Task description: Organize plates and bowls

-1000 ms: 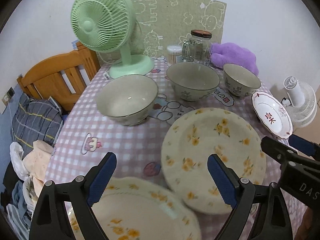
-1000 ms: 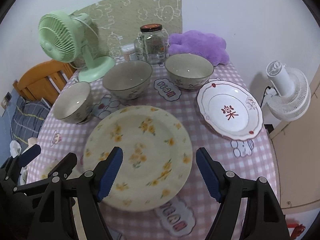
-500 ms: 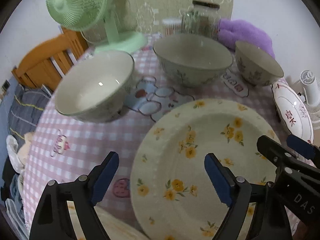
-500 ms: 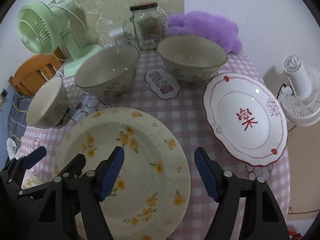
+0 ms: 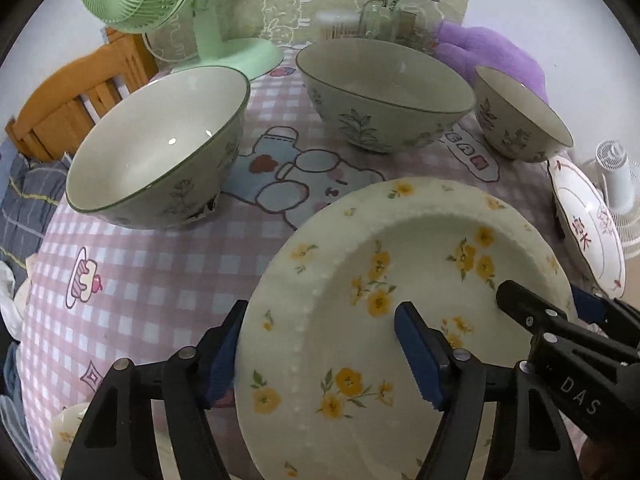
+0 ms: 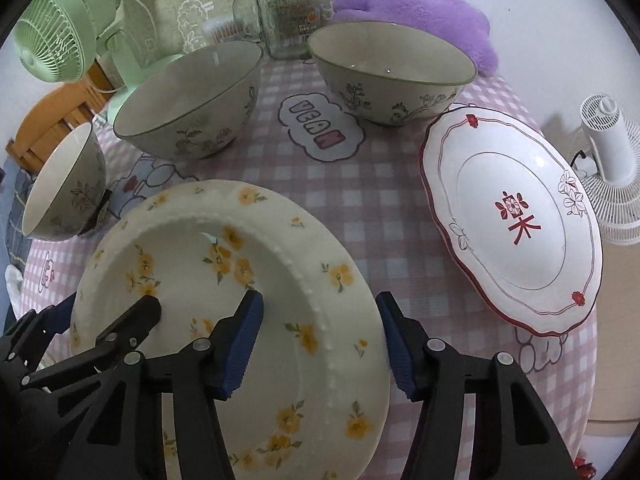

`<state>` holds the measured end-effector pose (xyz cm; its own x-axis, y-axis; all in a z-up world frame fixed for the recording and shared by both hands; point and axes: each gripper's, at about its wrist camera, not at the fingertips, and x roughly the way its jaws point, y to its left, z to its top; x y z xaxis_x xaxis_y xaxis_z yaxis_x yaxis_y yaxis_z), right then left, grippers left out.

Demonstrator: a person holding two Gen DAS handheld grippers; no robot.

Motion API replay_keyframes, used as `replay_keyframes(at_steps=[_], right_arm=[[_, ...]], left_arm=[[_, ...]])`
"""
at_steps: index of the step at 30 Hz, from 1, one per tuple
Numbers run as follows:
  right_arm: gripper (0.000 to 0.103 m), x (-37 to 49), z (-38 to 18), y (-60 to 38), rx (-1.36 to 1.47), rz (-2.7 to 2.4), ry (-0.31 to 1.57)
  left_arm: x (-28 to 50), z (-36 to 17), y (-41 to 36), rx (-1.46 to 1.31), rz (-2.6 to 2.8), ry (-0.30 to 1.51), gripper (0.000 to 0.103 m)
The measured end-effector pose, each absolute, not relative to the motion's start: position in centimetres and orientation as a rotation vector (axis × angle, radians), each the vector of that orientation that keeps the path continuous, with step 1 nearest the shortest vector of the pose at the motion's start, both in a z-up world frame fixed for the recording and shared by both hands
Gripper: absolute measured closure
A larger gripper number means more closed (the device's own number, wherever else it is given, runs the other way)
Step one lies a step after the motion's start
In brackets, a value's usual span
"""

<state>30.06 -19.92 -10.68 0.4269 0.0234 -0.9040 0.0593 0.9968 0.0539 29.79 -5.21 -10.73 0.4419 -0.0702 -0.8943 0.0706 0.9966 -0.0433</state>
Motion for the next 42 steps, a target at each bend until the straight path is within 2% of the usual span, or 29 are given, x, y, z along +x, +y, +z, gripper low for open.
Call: replay_keyframes(at_steps=[4, 12, 15, 24, 42], right_arm=[[0.045, 29.7, -10.6, -20.0, 0.075, -0.032, 1.137], [0.045, 28.4, -10.3, -21.4, 0.106, -0.1, 1.16], [0.045, 27.9, -10.3, -21.7, 0.112, -0.108, 1.161], [0.043, 27.8, -10.0, -21.1, 0.091, -0.136, 1.17], [0.042, 23.2, -5.0, -20.7, 0.156, -0.172, 1.124]], left_arm=[[29.5, -10.5, -5.7, 0.029, -0.102, 1.105, 0.028], [28.6, -10.6, -7.3, 0.074, -0.178, 1.124, 0.028], [28.6, -10.7, -7.4, 0.072, -0.181, 1.134, 0.024], [28.6, -10.3, -7.1, 0.051, -0.192, 1.154, 0.028], [24.4, -4.9, -5.9, 0.082, -0.221, 1.085, 0.029]])
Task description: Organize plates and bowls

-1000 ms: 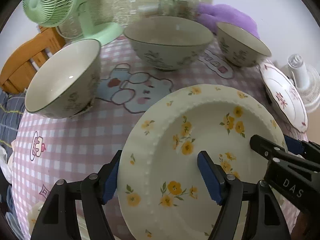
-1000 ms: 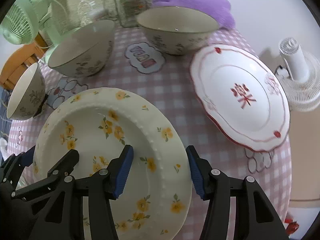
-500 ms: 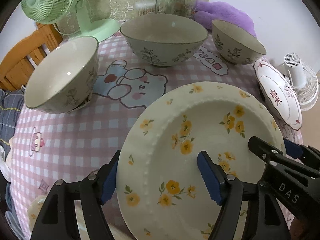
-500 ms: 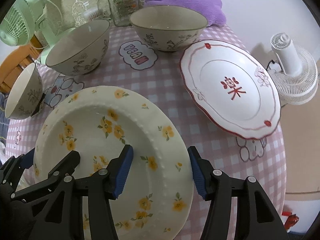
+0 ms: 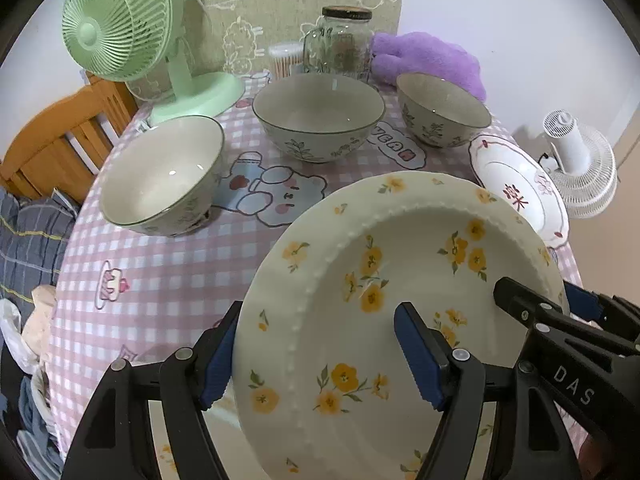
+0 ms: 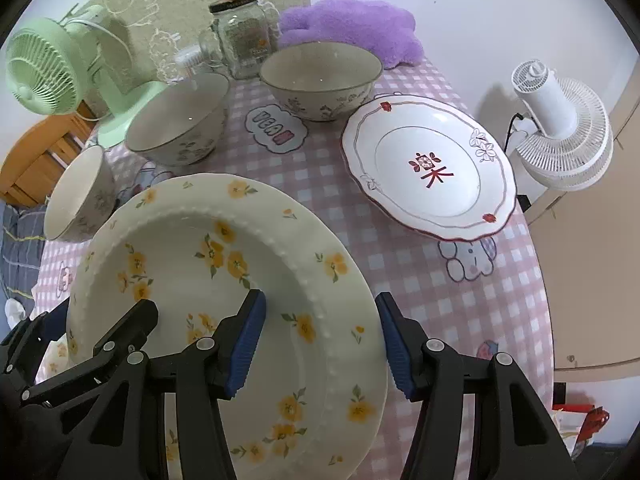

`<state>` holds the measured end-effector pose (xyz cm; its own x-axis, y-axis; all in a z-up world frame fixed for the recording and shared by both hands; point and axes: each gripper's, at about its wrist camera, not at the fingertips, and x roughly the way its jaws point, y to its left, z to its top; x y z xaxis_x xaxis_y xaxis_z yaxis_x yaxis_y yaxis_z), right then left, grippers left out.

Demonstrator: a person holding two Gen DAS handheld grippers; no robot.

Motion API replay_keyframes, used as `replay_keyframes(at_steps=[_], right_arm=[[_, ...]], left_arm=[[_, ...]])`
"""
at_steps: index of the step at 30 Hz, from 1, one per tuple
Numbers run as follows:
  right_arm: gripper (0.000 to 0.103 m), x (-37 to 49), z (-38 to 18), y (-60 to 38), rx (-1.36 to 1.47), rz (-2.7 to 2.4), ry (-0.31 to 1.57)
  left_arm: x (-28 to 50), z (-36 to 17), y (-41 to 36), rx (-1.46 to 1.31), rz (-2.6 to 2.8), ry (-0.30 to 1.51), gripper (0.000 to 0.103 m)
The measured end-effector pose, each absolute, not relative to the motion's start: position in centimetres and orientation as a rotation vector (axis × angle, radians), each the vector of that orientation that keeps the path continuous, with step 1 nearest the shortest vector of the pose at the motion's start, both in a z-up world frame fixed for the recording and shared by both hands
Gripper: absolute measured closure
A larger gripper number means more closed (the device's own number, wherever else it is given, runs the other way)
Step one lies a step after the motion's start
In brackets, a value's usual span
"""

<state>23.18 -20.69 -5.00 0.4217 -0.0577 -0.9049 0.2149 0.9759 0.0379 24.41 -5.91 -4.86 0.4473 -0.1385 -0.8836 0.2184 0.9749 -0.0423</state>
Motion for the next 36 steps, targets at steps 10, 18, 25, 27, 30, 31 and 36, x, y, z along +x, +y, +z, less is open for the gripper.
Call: replay_keyframes(at_steps=[10, 18, 25, 27, 30, 31, 36], right_arm=[[0.042, 19.7, -3.2, -17.1, 0.15, -0.177, 1.113], [0.042, 17.2, -3.7, -13.2, 0.151, -0.169, 1.147], [0.043, 15.7, -5.4, -10.2, 0.15, -0.174, 1.193], [0.043, 15.5, -5.9, -9.5, 0.15, -0.171, 1.207], [0.042, 15.4, -6.3, -8.5, 0.135, -0.175, 1.216], [0.042, 15.4, -6.4, -8.1, 0.117, -0.185, 1.213], [0.042, 15.7, -6.4, -7.0, 0.087, -0.212, 1.206]], left_arm=[[20.9, -3.6, -2.1, 0.061, -0.22, 1.076, 0.029], [18.2, -4.1, 2.0, 0.046, -0.196, 1.092, 0.029], [16.6, -5.9, 4.8, 0.04, -0.178, 1.13, 0.029], [16.2, -6.5, 5.6, 0.03, -0.175, 1.142, 0.029], [15.7, -7.2, 6.4, 0.023, -0.182, 1.15, 0.029], [15.5, -7.3, 6.5, 0.019, -0.186, 1.15, 0.029], [15.5, -7.9, 7.5, -0.007, -0.193, 1.162, 0.027]])
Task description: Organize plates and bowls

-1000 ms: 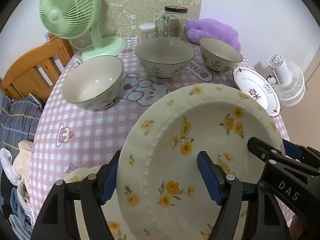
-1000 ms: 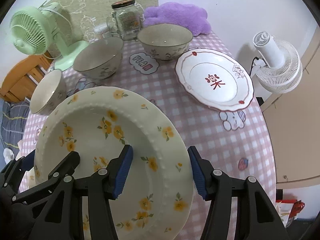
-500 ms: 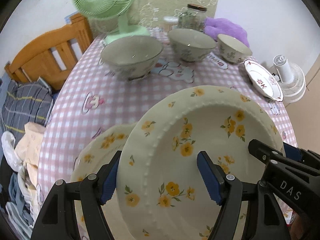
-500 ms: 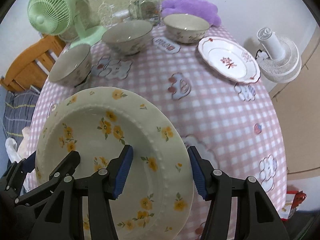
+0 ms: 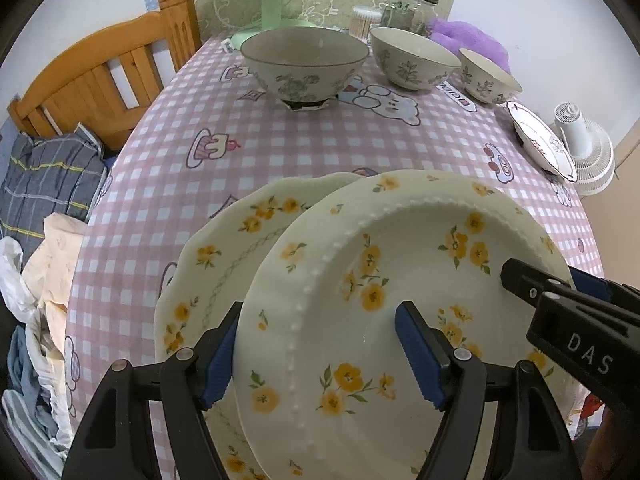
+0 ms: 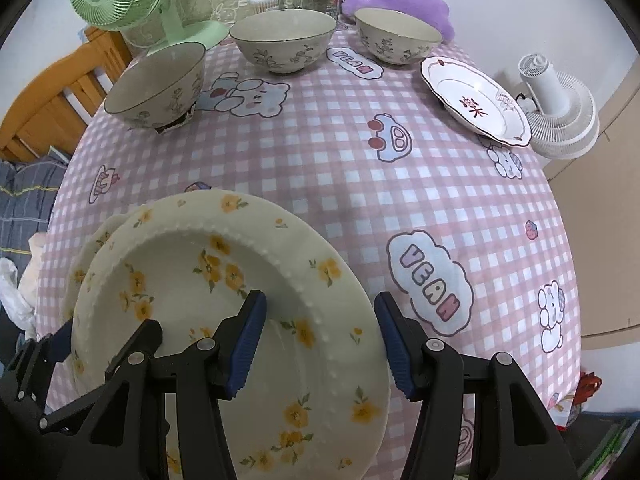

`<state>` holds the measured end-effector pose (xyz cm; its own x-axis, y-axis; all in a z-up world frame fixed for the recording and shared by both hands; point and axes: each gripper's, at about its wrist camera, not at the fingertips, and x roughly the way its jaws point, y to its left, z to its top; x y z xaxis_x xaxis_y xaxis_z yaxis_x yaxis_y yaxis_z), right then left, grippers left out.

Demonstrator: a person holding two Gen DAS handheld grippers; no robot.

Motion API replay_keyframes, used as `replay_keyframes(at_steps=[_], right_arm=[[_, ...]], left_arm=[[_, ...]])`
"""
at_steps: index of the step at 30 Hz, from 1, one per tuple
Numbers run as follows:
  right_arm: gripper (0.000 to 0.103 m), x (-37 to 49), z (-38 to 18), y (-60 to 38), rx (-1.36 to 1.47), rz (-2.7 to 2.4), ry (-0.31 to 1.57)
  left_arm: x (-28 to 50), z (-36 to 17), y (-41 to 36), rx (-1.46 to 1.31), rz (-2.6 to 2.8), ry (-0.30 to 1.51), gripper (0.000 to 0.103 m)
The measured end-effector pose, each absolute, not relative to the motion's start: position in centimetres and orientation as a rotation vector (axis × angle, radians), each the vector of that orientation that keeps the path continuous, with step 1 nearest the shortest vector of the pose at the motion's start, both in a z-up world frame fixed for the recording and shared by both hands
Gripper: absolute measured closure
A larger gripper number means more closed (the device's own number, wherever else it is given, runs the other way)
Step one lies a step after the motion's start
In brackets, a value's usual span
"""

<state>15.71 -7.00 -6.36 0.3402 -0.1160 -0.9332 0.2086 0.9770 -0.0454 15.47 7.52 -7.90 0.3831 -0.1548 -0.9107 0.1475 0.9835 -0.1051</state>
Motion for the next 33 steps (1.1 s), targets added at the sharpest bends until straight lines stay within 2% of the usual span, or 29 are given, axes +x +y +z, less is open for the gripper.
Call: replay_keyframes(at_steps=[12, 30, 32, 33], right_arm=[[0.043, 16.4, -7.7, -5.0, 0.056, -0.2, 1.257], [0.045, 16.5, -8.2, -4.9, 0.057, -0.169, 1.273], [0.052, 16.0, -7.7, -5.3, 0.059, -0.163, 1.271], [0.06, 15.6, -7.4, -5.4, 0.057, -0.155, 1.273]], left_arm=[[16.1, -9.4, 9.3, -0.03, -0.168, 1.197, 0.026], [16.0, -9.2, 7.9, 0.099, -0.04, 1.171, 0.023], [15.8, -8.7, 8.3, 0.077, -0.041, 1.164, 0.023], [15.6, -8.3, 8.4, 0.066, -0.05, 1.157, 0.023]])
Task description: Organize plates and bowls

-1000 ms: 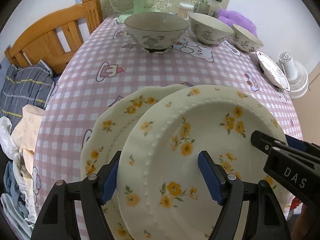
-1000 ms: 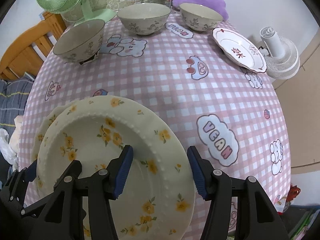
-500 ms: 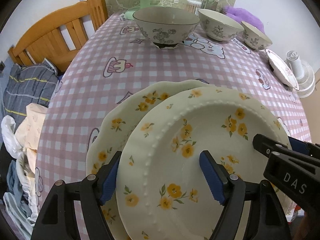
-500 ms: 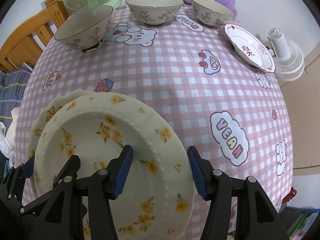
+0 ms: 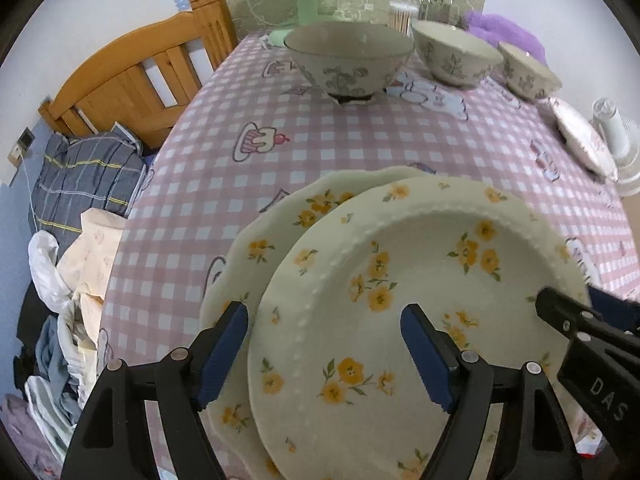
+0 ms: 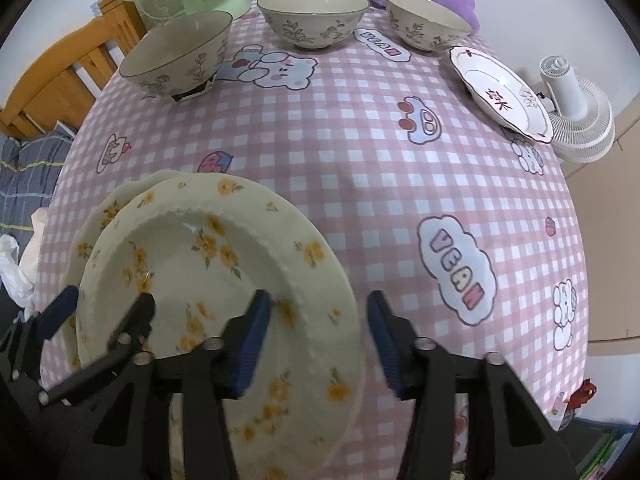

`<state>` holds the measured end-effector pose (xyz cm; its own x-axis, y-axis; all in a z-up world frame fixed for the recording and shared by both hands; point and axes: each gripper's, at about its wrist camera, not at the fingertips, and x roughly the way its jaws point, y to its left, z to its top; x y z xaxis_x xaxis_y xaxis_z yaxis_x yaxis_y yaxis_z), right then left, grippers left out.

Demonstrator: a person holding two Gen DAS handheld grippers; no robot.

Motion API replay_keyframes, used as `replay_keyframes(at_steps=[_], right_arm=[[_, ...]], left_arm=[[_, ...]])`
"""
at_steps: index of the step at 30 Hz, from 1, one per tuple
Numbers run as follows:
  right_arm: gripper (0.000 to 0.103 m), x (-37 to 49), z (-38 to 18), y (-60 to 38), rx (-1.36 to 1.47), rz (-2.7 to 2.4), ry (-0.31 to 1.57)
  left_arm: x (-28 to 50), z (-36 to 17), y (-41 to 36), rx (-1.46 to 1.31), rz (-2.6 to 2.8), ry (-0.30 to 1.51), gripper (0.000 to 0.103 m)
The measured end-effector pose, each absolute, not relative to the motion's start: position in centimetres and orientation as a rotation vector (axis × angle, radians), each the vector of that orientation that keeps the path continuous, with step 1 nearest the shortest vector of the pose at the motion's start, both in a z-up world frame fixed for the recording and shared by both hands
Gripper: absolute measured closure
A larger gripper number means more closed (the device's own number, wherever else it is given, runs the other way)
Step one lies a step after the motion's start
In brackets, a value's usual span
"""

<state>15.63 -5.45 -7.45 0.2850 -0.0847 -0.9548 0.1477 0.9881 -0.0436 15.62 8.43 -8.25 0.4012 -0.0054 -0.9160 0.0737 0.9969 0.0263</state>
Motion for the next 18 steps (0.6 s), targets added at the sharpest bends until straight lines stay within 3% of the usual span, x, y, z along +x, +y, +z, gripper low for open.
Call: replay_keyframes(at_steps=[3, 18], right_arm=[[0.066, 15.1, -7.1, -5.5, 0.056, -0.134, 1.274], [0.065, 15.0, -8.4, -2.7, 0.042, -0.148, 1.299]], left_arm=[[15.2, -7.5, 8.5, 0.06, -0.083, 1.146, 0.023], [14.5, -7.5, 9.9, 0.082, -0.124, 1.151, 0.024]])
